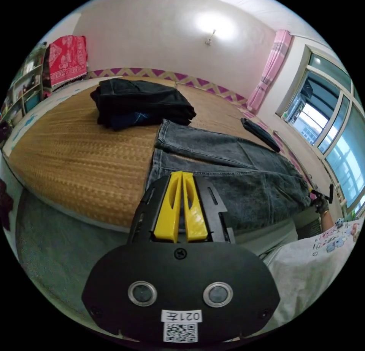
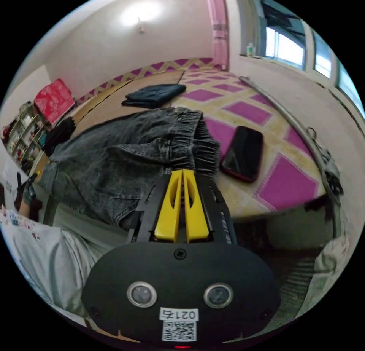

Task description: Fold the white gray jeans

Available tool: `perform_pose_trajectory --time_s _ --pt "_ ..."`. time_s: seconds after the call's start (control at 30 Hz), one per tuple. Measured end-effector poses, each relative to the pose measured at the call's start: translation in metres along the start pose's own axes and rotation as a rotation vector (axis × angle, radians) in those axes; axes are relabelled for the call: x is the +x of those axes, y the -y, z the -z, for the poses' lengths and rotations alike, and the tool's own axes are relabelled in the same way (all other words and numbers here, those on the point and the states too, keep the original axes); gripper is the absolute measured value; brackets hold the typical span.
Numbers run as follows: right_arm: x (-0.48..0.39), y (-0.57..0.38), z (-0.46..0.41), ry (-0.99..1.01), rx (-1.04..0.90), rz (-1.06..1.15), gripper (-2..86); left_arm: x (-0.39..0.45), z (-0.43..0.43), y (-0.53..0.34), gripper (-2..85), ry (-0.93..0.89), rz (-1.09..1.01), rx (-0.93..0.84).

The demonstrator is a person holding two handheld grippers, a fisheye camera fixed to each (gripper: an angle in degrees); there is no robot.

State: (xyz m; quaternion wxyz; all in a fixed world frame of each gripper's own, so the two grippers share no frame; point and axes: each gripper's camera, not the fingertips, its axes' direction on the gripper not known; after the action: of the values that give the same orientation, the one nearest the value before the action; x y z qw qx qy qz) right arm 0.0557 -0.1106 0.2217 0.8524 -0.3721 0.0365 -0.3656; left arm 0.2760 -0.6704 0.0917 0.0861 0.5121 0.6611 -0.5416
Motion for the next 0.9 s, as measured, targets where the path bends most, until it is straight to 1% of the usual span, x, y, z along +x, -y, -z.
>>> perform_pose_trajectory --time_s 0.07,0.13,0.2,0.27,0.33,0.4,0.47,0.57,0.6,0.73,0.9 --pt "0.012 -0.027 0.026 -0.042 0.072 -0.133 2.8 -0.004 0.013 -0.022 0.9 0.000 0.067 0.047" --pt "0.027 -0.053 0.037 -0.001 0.104 -0.249 6.6 -0.012 0.024 -0.049 4.9 -0.041 0.189 0.058" --pt "0.041 -0.079 0.040 0.056 0.125 -0.356 8.3 -0.020 0.028 -0.069 6.6 -0.084 0.290 0.070" --pt "0.060 -0.111 0.033 0.170 0.162 -0.494 9.4 -0.030 0.030 -0.088 8.2 -0.111 0.399 0.096" --pt "0.073 -0.129 0.022 0.265 0.188 -0.581 10.0 -0.047 0.029 -0.109 9.3 -0.143 0.540 0.131" --pt "0.085 -0.143 0.008 0.351 0.210 -0.652 10.4 -0.059 0.025 -0.120 9.9 -0.163 0.606 0.135" --pt "0.099 -0.152 -0.010 0.502 0.242 -0.718 10.4 -0.070 0.020 -0.128 10.1 -0.199 0.654 0.144" --pt "0.109 -0.158 -0.024 0.634 0.268 -0.757 9.1 -0.083 0.016 -0.134 10.2 -0.246 0.681 0.153" --pt "0.110 -0.158 -0.023 0.638 0.269 -0.749 8.7 -0.086 0.015 -0.135 10.2 -0.265 0.671 0.159" --pt "0.098 -0.156 -0.004 0.542 0.301 -0.691 6.3 -0.091 0.017 -0.130 10.1 -0.311 0.643 0.180" --pt "0.078 -0.138 0.006 0.447 0.314 -0.618 6.6 -0.098 0.015 -0.120 10.1 -0.305 0.647 0.189"
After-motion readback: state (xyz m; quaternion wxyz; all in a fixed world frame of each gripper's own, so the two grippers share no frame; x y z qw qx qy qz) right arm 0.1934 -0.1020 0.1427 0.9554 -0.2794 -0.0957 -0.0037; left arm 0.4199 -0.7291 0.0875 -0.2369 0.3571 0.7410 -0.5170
